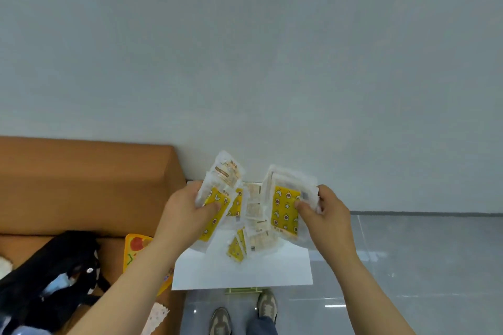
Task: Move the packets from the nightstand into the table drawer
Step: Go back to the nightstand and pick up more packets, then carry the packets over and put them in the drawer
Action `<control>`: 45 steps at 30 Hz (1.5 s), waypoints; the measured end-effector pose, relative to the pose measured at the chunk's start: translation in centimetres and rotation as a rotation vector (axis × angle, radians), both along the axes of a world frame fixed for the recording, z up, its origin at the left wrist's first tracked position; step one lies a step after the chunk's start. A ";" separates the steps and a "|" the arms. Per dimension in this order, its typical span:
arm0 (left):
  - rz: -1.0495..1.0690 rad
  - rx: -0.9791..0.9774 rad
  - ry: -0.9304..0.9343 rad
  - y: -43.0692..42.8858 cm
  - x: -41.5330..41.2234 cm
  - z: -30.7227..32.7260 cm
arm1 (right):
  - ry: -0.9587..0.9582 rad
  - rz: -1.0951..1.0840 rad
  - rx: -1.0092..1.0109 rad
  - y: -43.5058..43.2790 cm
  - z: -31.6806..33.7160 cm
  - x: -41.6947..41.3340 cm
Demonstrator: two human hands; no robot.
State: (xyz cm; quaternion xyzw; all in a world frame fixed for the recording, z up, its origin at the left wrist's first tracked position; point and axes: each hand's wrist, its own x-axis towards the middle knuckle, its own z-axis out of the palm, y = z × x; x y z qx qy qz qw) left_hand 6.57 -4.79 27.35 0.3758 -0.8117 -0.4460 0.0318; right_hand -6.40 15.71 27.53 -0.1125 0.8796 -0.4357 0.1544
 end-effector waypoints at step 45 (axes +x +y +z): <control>-1.335 0.248 0.684 71.9 -21.3 24.2 | 0.746 -1.186 0.061 68.8 24.6 7.1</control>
